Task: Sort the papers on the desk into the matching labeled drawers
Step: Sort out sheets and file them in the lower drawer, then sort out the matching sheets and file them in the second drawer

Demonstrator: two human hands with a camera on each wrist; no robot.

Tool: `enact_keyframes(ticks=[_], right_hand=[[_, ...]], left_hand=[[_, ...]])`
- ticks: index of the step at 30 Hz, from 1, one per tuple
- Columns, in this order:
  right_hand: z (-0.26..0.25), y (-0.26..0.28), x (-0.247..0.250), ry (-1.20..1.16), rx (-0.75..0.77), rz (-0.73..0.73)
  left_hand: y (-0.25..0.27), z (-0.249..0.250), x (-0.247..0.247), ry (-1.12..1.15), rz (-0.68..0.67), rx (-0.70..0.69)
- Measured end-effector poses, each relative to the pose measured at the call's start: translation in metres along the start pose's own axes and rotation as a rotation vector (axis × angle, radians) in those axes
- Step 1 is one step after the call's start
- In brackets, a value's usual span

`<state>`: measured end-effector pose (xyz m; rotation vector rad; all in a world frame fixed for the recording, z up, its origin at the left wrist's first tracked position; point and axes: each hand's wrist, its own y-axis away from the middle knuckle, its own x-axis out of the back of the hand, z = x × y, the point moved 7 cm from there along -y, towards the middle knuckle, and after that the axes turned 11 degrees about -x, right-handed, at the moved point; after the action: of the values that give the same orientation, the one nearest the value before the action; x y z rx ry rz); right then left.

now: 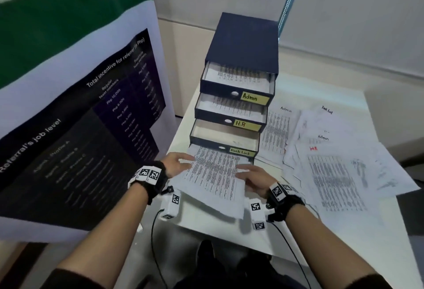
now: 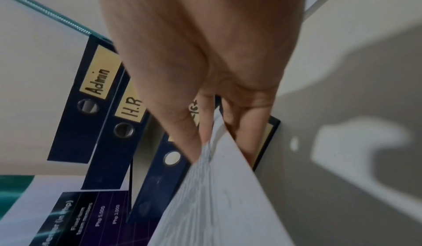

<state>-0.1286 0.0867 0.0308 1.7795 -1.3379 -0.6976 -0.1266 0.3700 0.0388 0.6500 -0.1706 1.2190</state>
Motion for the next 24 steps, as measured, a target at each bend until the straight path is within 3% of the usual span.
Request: enact_keyframes(ticks=[3,5,9,13,15,17,20,22,24], right_hand=[[0.023,0.014,-0.022,0.063,-0.136,-0.310],[0.035,0.013,-0.023,0.027,-0.191,-0.350],[0.033,-0.009,-0.006,-0.278,-0.152,-0.128],[0.017,-0.040,0.012,-0.381,-0.054,0.122],[0.005,-0.049,0.014,-0.338,-0.015,0.198],[0.000,-0.055,0.014,-0.313,-0.006,0.249],[-0.003,-0.056,0.010,-0.264,0.016,0.232],[-0.002,-0.045,0.014,-0.294,0.062,0.205],[0.003,-0.033,0.042,-0.377,0.131,0.268]], left_hand=[[-0.009,-0.001,-0.004,0.094,0.143,-0.010],[-0.015,-0.004,-0.008,0.149,0.237,-0.008],[-0.019,-0.006,-0.016,0.104,0.381,0.020],[-0.021,0.012,-0.003,-0.354,0.540,-0.118],[-0.031,0.019,-0.014,-0.477,0.409,-0.208],[-0.044,0.019,-0.040,-0.465,0.178,-0.294],[-0.054,0.013,-0.076,-0.565,-0.120,-0.220],[-0.060,0.011,-0.085,-0.673,-0.188,-0.179],[-0.069,0.015,-0.091,-0.750,-0.199,-0.200]])
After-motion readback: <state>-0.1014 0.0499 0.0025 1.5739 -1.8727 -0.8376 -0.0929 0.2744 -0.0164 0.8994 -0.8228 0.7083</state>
